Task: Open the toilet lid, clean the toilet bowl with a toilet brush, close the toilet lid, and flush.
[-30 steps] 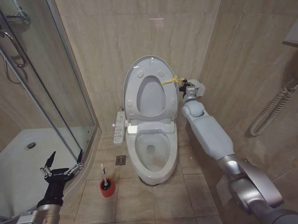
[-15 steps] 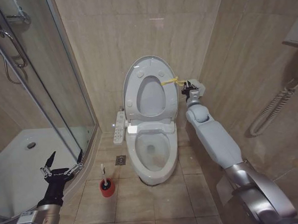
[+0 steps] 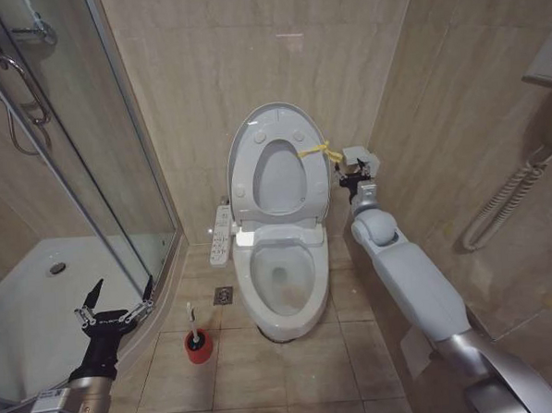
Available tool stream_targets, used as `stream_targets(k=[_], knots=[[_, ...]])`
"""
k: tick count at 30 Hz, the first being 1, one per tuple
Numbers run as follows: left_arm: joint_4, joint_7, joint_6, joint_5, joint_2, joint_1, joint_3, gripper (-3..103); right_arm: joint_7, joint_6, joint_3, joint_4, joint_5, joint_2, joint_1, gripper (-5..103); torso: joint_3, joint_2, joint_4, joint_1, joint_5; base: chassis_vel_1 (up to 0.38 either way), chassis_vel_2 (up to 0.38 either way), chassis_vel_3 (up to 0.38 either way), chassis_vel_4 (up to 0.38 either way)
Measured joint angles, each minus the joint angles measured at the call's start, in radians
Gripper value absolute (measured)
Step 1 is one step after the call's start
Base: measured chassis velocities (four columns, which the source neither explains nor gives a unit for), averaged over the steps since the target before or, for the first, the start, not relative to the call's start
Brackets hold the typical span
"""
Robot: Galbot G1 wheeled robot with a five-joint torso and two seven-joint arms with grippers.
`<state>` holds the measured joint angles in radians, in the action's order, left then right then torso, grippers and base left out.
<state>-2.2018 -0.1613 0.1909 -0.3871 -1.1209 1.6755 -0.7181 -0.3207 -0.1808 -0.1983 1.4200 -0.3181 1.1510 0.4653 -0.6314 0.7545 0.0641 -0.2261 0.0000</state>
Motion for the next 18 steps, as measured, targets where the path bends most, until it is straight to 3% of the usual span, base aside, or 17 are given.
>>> stream_targets(k=[4,5,12,13,18], knots=[[0.000,0.000,0.000,0.000,0.000,0.000,0.000,100,-0.013,-0.016,-0.009,0.063,-0.019,-0.007,0.047,65,0.000,0.000,0.0000,0.000,0.0000,0.000,0.000,0.000,0.000],[0.000,0.000,0.000,0.000,0.000,0.000,0.000,100,-0.018,-0.019,-0.012,0.076,-0.021,-0.008,0.057,92,0.000,0.000,-0.0001,0.000,-0.0001,0.000,0.000,0.000,0.000],[0.000,0.000,0.000,0.000,0.000,0.000,0.000,100,-0.046,-0.030,-0.039,0.184,-0.030,-0.004,0.160,92,0.000,0.000,0.0001,0.000,-0.0001,0.000,0.000,0.000,0.000],[0.000,0.000,0.000,0.000,0.000,0.000,0.000,100,-0.052,-0.030,-0.044,0.200,-0.030,0.000,0.177,100,0.000,0.000,0.0000,0.000,-0.0001,0.000,0.000,0.000,0.000],[0.000,0.000,0.000,0.000,0.000,0.000,0.000,100,-0.073,-0.034,-0.071,0.277,-0.031,0.016,0.270,100,0.000,0.000,-0.0003,0.000,0.0000,0.000,0.000,0.000,0.000]])
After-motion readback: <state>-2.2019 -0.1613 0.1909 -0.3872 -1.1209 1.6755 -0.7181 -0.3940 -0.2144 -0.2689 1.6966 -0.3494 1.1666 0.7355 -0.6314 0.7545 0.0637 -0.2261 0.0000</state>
